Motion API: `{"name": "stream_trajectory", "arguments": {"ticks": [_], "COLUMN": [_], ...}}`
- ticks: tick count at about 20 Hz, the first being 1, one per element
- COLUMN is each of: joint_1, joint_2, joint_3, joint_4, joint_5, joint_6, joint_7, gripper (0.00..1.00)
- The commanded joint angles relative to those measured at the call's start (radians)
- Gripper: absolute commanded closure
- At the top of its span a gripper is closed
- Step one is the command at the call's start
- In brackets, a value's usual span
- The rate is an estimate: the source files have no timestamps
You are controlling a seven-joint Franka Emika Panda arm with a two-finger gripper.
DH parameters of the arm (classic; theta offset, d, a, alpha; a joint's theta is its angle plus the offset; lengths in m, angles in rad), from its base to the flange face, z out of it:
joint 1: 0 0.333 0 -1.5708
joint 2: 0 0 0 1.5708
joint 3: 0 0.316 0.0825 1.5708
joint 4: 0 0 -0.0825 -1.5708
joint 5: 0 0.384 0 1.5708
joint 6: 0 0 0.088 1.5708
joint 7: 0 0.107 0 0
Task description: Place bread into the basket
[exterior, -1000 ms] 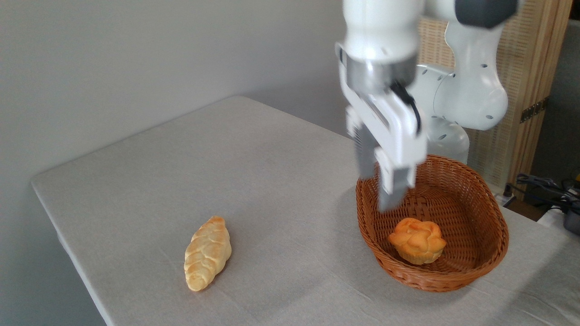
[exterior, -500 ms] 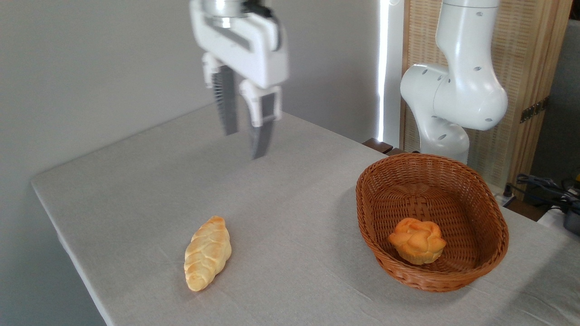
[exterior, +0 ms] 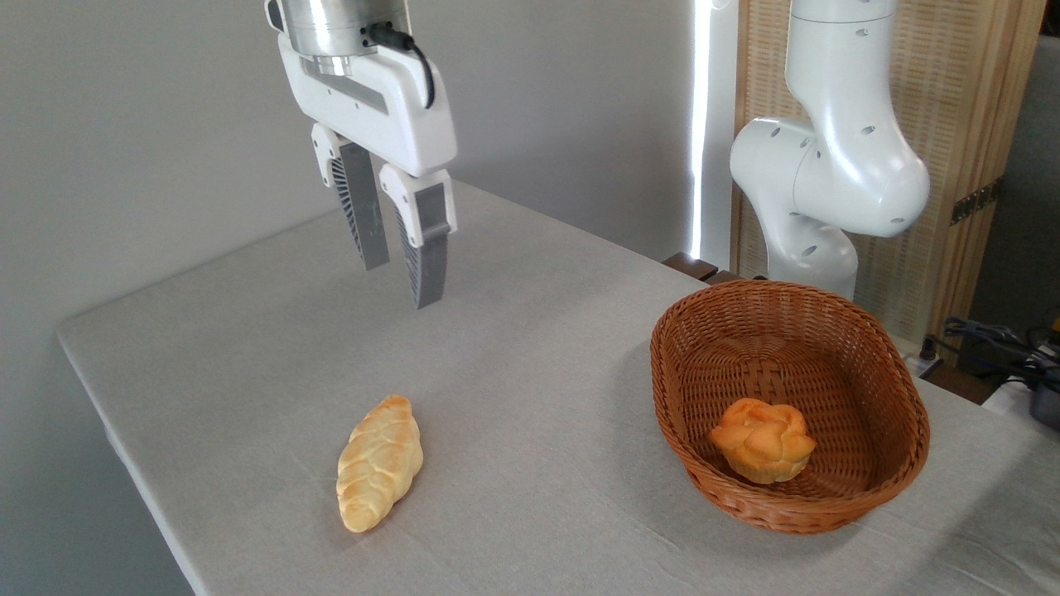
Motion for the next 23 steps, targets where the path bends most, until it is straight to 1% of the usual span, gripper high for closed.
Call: {"name": "stream_trajectory", "arguments": {"ticks": [1, 3, 8, 10, 12, 14, 23], "joint_1": [0.004, 0.004, 0.004, 0.004, 0.004, 0.004, 0.004], "joint_2": [-0.024, -0.027, -0.027, -0.024, -0.021, -0.018, -0.016], "joint_3": [0.076, 0.09, 0.084, 0.073, 0.044, 0.035, 0.033], "joint_4": [0.016, 0.017, 0.017, 0.017, 0.016, 0.016, 0.017], "joint_5": [0.003, -0.003, -0.005, -0.006, -0.005, -0.003, 0.0], "joint_6": [-0.036, -0.037, -0.039, -0.039, -0.039, -0.039, -0.039], "joint_7": [0.07, 0.093, 0.081, 0.073, 0.041, 0.03, 0.029], "gripper": [0.0, 0.0, 0.0, 0.0, 0.0, 0.0, 0.0]}}
